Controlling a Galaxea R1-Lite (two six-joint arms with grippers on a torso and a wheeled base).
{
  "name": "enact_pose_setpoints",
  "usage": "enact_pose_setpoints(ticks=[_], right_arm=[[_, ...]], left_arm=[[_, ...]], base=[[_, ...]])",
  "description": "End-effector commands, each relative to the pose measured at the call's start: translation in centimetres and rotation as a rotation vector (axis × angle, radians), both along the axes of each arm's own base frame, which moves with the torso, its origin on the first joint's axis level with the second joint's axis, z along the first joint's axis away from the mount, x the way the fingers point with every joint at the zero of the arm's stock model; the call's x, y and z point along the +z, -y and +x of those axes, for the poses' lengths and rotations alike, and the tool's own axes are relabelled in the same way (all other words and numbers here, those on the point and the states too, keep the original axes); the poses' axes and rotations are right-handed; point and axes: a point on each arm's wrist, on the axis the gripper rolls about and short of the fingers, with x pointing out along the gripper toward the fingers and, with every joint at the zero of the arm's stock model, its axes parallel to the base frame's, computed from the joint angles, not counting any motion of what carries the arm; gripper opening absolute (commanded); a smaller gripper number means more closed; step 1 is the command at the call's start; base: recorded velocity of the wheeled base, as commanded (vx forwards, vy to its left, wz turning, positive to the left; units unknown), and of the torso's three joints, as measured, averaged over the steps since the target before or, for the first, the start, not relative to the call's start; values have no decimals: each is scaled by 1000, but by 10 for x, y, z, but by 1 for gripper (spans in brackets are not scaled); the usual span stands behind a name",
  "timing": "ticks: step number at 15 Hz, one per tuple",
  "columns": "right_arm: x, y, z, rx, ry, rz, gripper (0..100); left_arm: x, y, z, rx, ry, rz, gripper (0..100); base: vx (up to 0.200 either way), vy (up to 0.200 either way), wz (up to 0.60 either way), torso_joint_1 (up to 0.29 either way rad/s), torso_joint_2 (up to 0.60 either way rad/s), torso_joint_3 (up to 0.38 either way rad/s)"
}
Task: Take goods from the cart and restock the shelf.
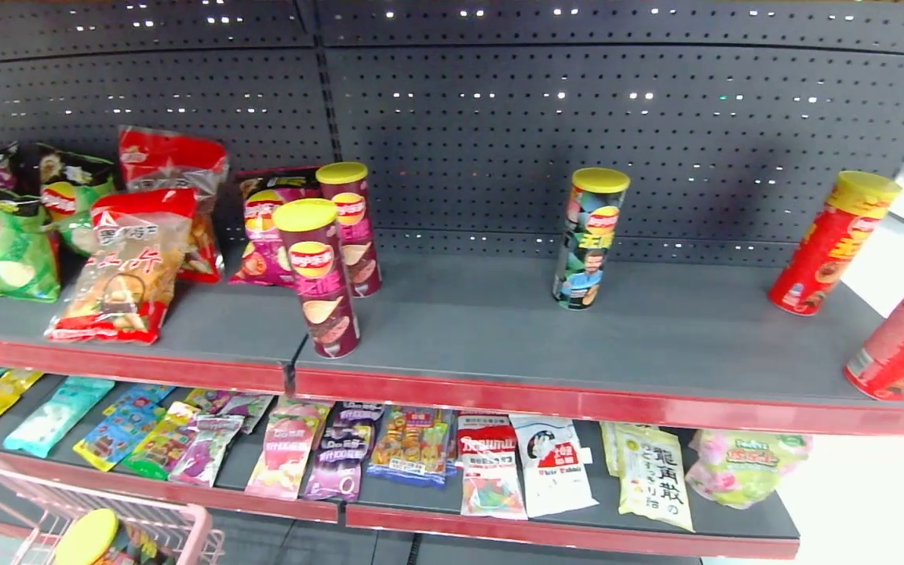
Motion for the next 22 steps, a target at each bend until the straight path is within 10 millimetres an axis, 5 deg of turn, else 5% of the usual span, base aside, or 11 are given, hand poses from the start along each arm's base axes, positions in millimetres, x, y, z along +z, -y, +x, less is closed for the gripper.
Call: enact_pose_setpoints(ticks=[1, 15, 22], right_arm=[[0, 0, 0, 0, 0, 0, 100], [0, 0, 0, 4, 0, 0, 100], [0, 0, 0, 2, 0, 1, 100]], left_arm=[[0, 0, 0, 1, -1, 0, 100], [0, 0, 0, 2, -1, 0, 100], [0, 0, 0, 1, -1, 0, 100]], base=[[0, 0, 600, 7, 2, 7], [0, 0, 600, 3, 2, 2], [0, 0, 0, 0, 0, 0]])
